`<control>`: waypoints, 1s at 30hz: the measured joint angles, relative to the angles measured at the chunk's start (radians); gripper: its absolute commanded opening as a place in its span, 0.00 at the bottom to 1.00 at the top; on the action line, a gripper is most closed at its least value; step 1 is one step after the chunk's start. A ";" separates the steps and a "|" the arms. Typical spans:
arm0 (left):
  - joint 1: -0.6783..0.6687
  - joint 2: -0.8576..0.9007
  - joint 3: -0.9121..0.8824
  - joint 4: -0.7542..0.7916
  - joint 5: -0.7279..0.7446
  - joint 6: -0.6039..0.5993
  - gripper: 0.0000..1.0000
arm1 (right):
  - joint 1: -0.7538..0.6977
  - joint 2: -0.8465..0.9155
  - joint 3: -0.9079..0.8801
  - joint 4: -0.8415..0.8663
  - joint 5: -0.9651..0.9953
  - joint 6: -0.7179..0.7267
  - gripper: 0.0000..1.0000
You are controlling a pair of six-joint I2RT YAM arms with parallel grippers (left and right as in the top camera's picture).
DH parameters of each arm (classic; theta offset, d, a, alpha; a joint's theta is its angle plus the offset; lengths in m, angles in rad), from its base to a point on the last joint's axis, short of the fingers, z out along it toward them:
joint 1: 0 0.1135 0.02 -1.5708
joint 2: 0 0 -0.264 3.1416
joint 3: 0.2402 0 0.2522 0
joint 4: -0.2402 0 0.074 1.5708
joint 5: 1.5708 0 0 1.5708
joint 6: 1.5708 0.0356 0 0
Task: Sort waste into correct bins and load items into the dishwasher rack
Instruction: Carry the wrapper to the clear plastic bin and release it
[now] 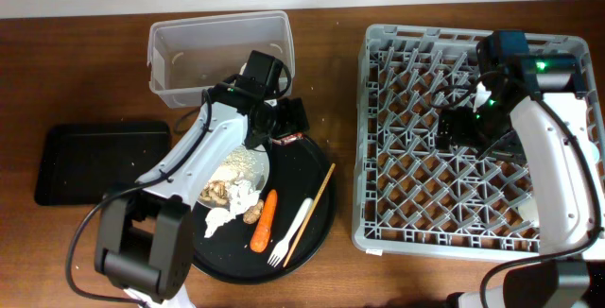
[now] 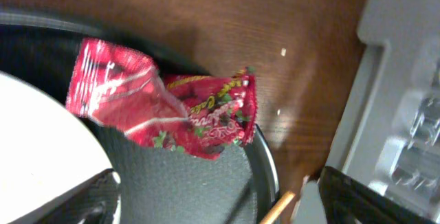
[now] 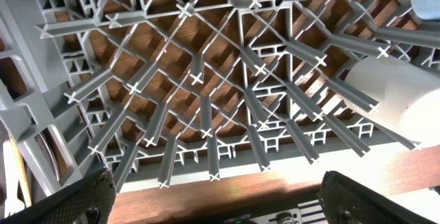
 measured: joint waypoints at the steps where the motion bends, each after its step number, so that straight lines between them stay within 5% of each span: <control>1: 0.000 0.006 0.000 0.000 0.000 -0.049 0.94 | 0.000 0.000 0.000 0.000 0.000 0.001 0.98; 5: 0.000 0.044 0.000 0.004 0.000 -0.235 0.90 | 0.000 0.000 0.000 0.000 0.000 0.000 0.98; 6: 0.000 0.059 0.000 0.005 0.000 -0.271 0.79 | 0.000 0.000 0.000 0.000 0.000 0.000 0.98; 9: 0.000 0.113 0.000 0.035 0.001 -0.341 0.24 | 0.000 0.000 0.000 0.000 0.000 0.000 0.98; 11: 0.001 0.123 0.000 0.054 0.000 -0.361 0.01 | 0.000 0.000 0.000 0.000 0.000 0.000 0.98; 20: 0.001 0.109 0.001 0.031 0.002 -0.323 0.01 | 0.000 0.000 0.000 0.000 0.000 -0.002 0.98; 30: 0.040 -0.173 0.007 0.240 -0.124 -0.043 0.01 | 0.000 0.000 0.000 0.002 0.000 -0.003 0.98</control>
